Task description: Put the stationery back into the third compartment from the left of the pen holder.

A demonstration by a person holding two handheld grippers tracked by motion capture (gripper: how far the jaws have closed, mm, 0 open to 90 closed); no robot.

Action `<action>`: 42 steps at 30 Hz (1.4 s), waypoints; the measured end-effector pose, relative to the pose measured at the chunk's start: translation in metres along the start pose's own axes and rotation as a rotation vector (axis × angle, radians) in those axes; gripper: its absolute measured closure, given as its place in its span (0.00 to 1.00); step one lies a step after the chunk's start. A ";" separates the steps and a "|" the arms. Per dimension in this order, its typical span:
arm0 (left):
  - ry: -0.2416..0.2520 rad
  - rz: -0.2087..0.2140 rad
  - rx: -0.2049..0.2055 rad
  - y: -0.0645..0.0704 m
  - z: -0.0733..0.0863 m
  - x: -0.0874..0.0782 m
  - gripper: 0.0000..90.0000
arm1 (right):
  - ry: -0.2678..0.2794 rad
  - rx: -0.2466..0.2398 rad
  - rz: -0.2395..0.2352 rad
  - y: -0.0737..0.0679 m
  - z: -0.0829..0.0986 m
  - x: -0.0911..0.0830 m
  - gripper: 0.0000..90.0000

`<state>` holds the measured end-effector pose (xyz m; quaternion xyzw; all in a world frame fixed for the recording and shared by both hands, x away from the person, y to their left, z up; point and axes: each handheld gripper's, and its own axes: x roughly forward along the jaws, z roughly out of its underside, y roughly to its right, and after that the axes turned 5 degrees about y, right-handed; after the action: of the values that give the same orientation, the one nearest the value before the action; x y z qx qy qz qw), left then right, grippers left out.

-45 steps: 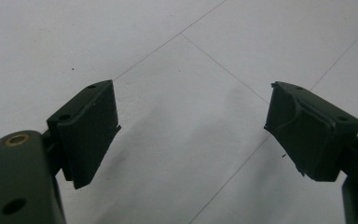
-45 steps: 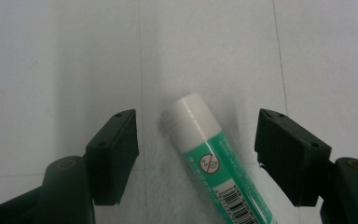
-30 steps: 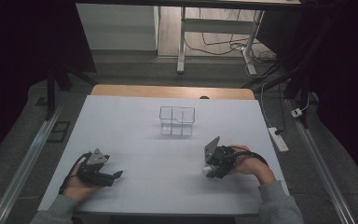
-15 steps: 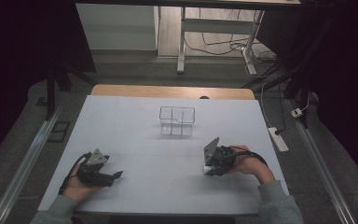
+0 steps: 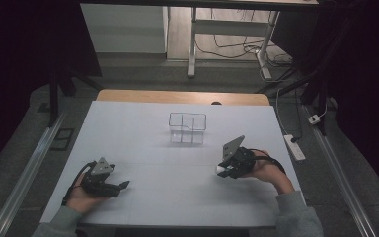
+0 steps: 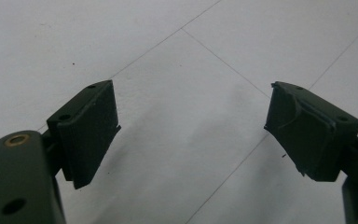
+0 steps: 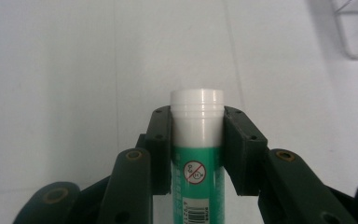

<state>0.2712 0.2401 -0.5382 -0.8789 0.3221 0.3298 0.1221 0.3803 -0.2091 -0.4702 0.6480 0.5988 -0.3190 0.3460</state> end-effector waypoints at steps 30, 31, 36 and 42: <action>0.024 -0.016 -0.013 -0.001 0.000 -0.002 0.19 | 0.293 0.229 0.116 0.017 -0.003 -0.017 0.72; 0.024 -0.016 -0.012 -0.001 0.000 -0.002 0.18 | 0.295 0.232 0.122 0.017 -0.003 -0.018 0.72; 0.027 -0.018 -0.014 -0.001 0.000 -0.002 0.19 | 0.320 0.252 0.153 0.018 -0.006 -0.019 0.72; 0.026 -0.017 -0.012 -0.001 0.000 -0.003 0.19 | 0.362 0.275 0.196 0.020 -0.010 -0.023 0.72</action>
<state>0.2702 0.2422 -0.5363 -0.8866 0.3142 0.3192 0.1153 0.3980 -0.2140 -0.4443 0.7905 0.5365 -0.2411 0.1708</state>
